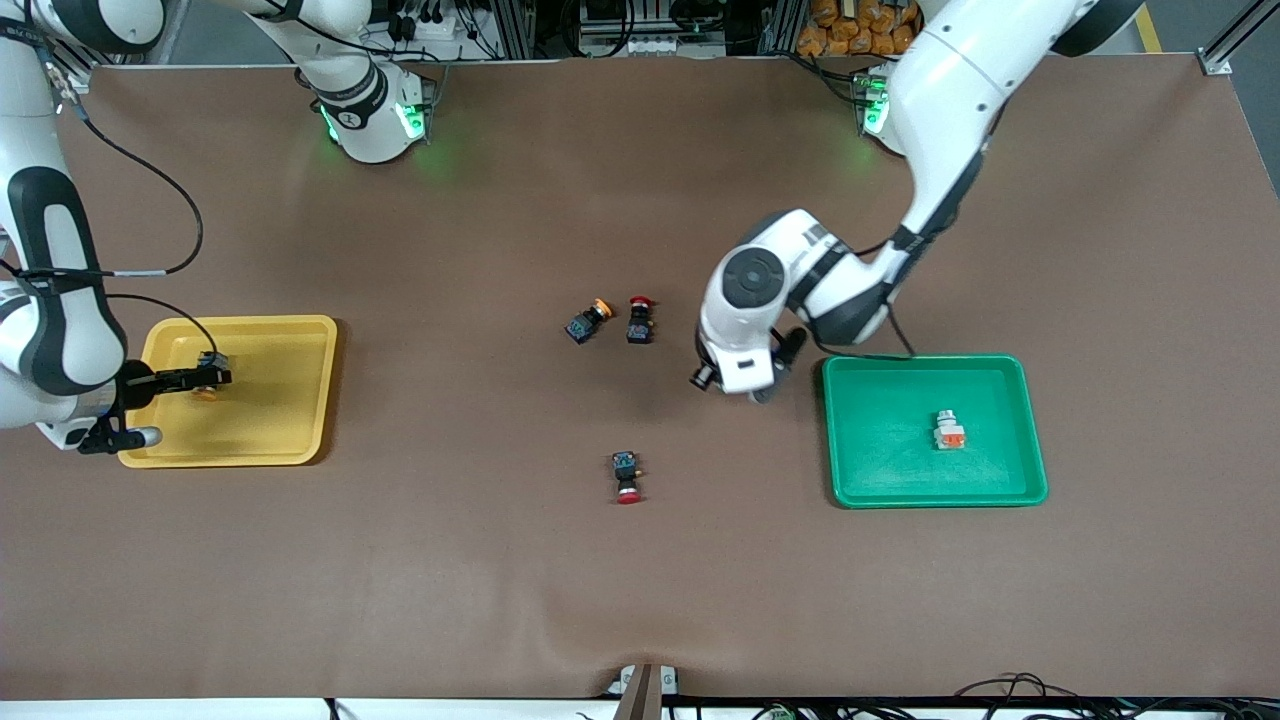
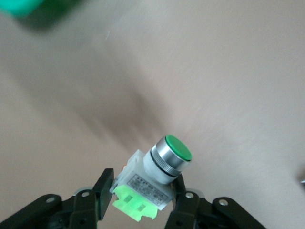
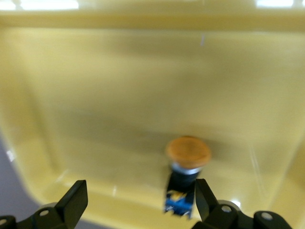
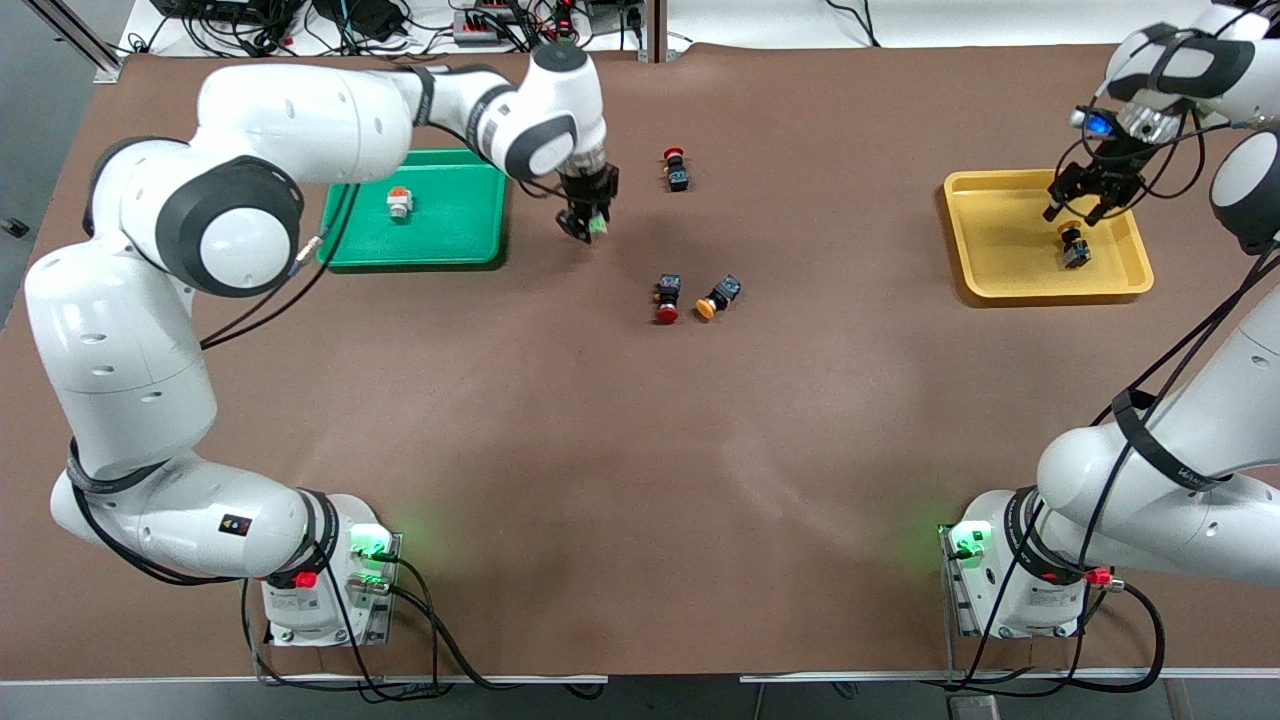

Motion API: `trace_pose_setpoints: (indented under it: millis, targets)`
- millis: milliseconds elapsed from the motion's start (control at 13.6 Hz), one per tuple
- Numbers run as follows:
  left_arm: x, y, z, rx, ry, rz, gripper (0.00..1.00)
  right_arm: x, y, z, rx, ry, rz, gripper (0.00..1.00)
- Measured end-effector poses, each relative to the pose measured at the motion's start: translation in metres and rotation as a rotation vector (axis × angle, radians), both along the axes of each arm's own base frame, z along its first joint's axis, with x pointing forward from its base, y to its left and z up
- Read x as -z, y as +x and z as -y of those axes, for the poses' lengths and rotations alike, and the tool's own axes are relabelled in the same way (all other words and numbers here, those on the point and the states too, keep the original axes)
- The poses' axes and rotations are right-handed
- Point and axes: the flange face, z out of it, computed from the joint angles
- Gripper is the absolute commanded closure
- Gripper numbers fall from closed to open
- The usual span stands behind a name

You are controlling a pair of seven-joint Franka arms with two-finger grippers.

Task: Place green and yellow buttons in trays
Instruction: 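Release the yellow button in the yellow tray while the left gripper carries green switch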

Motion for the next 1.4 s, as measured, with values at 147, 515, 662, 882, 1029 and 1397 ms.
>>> trace_pose_setpoints:
  millis: [147,515,662,882,1029,1397]
  targets:
    - [-0.007,0.025,-0.028,0.038,-0.006,0.013,1.0,-0.023,0.016,-0.027,-0.05,0.017,-0.023,0.0]
    - [-0.001,0.074,-0.139,0.14,0.031,-0.052,1.0,-0.082,0.047,-0.129,-0.031,-0.058,-0.065,0.0]
    - [0.0,0.086,-0.176,0.162,0.034,-0.07,1.0,-0.104,0.051,-0.183,0.024,-0.121,-0.075,0.0]
    - [0.002,0.094,-0.21,0.193,0.038,-0.08,1.0,-0.135,0.047,-0.283,0.148,-0.236,-0.077,0.0]
    - [0.007,0.096,-0.228,0.208,0.047,-0.088,1.0,-0.145,0.037,-0.345,0.246,-0.302,-0.083,0.0]
    - [0.026,0.093,-0.249,0.224,0.076,-0.115,0.0,-0.15,0.007,-0.451,0.409,-0.388,-0.087,0.0]
